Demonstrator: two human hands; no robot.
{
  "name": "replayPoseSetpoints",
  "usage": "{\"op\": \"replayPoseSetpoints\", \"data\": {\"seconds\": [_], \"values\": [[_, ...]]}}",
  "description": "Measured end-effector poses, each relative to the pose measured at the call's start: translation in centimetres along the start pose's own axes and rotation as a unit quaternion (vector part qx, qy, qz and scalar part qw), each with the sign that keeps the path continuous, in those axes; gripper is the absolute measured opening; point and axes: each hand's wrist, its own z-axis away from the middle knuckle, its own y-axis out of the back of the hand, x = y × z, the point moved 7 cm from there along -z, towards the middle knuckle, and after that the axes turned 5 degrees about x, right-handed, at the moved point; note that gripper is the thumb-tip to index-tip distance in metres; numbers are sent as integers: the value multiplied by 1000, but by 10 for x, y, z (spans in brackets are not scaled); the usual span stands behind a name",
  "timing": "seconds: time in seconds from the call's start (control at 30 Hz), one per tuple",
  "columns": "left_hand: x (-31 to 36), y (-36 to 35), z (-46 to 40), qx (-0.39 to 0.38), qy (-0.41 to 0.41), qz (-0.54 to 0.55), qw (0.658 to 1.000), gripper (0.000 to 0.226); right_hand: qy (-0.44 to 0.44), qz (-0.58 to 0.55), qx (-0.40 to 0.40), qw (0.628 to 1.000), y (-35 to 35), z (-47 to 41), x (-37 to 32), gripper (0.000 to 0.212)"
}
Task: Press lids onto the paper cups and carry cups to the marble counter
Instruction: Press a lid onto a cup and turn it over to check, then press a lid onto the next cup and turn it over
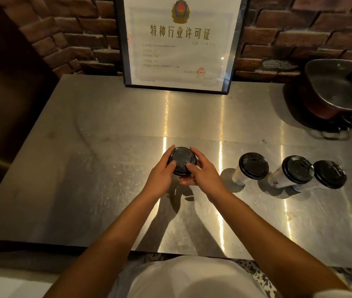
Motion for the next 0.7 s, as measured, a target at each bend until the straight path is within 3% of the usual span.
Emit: {"op": "replayPoseSetpoints", "data": {"seconds": [0.33,0.5,0.7], "values": [[-38,-6,-5,5,12,-29,999,45,-4,150,23,988,-4,-1,26,59],[-19,14,-16,50,-19,-105,993,55,74,290,90,950,8,2,6,60],[45,16,-13,106,-143,-170,969,46,204,289,128,927,66,30,-41,48]]}}
